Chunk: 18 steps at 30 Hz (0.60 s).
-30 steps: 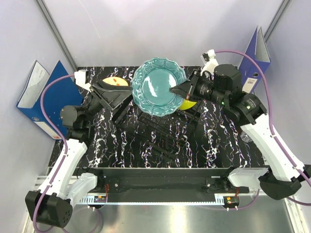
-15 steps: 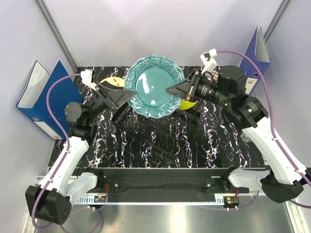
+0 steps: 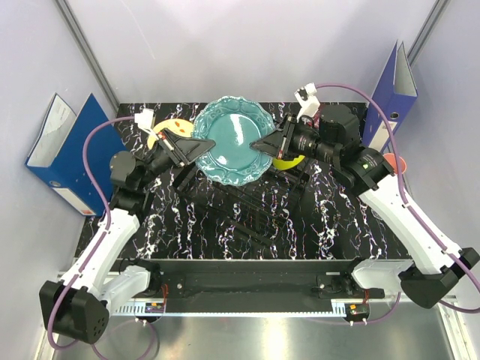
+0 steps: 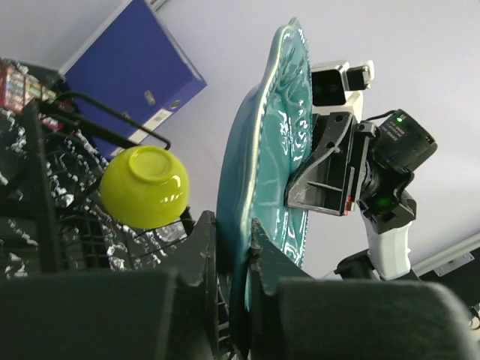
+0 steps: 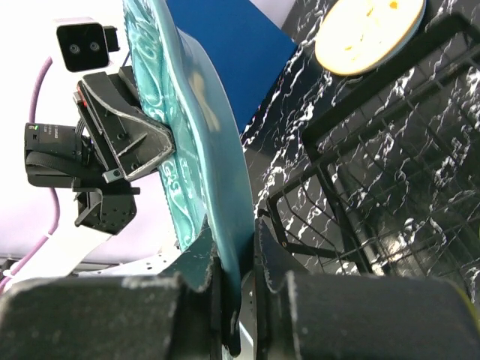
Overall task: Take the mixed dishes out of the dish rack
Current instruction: Place the plate at the center of the board.
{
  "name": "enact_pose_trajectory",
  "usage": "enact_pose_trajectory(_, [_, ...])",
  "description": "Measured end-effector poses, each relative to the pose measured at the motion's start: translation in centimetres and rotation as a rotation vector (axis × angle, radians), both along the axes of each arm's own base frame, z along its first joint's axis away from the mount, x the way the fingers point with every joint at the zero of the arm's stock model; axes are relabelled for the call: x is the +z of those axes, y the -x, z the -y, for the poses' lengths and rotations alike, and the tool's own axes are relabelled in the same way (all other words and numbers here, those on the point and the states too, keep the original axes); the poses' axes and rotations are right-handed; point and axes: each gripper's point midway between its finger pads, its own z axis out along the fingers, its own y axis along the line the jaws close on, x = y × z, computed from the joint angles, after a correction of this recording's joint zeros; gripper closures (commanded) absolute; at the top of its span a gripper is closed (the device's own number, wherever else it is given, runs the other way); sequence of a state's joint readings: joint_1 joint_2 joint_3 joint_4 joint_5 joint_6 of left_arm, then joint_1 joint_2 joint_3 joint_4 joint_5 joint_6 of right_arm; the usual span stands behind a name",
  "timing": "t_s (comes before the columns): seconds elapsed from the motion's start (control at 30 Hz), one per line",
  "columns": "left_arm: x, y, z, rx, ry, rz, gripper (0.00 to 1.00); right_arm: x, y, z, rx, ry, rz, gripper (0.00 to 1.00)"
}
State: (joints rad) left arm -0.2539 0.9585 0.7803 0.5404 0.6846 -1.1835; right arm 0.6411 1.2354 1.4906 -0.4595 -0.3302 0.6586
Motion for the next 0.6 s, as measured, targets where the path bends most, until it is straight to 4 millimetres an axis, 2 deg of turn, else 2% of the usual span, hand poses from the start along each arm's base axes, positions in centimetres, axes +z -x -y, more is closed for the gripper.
enact_pose_trajectory(0.07, [-0.6,-0.2,0.1,-0.001,-0.012,-0.02,1.0,-0.6,-0.1,0.0,-0.004,0.001,-0.024,1.0])
enact_pose_trajectory(0.17, [-0.6,-0.1,0.1,0.002,-0.012,-0.021,1.0,-0.6,-0.1,0.0,-0.002,-0.001,-0.032,1.0])
enact_pose_trajectory(0.2, [-0.6,-0.1,0.0,0.007,-0.013,-0.021,1.0,-0.6,0.0,0.0,0.0,-0.002,-0.032,0.79])
enact_pose_trajectory(0.3, [-0.8,0.4,-0.3,0.034,-0.029,-0.022,1.0,-0.5,0.3,-0.2,0.015,-0.019,-0.046,0.46])
enact_pose_trajectory(0.33, [-0.7,0.5,-0.4,0.051,-0.036,-0.01,1.0,-0.4,0.3,-0.3,0.014,-0.027,-0.049,0.29])
enact_pose_trajectory(0.4, [-1.1,1.2,-0.8,0.079,-0.072,0.011,1.0,0.5,0.7,-0.1,0.015,-0.046,-0.02,0.14])
enact_pose_trajectory(0.43, [-1.3,1.3,-0.9,0.085,-0.081,0.011,1.0,0.9,0.7,0.1,0.01,-0.057,-0.016,0.01])
enact_pose_trajectory(0.53, [-2.3,1.4,-1.6,0.127,-0.114,-0.024,1.0,2.7,1.6,1.1,-0.006,-0.08,0.046,0.0])
enact_pose_trajectory(0.6, [-2.4,1.5,-2.0,0.148,-0.124,-0.036,1.0,3.2,1.8,1.8,-0.028,-0.077,0.071,0.0])
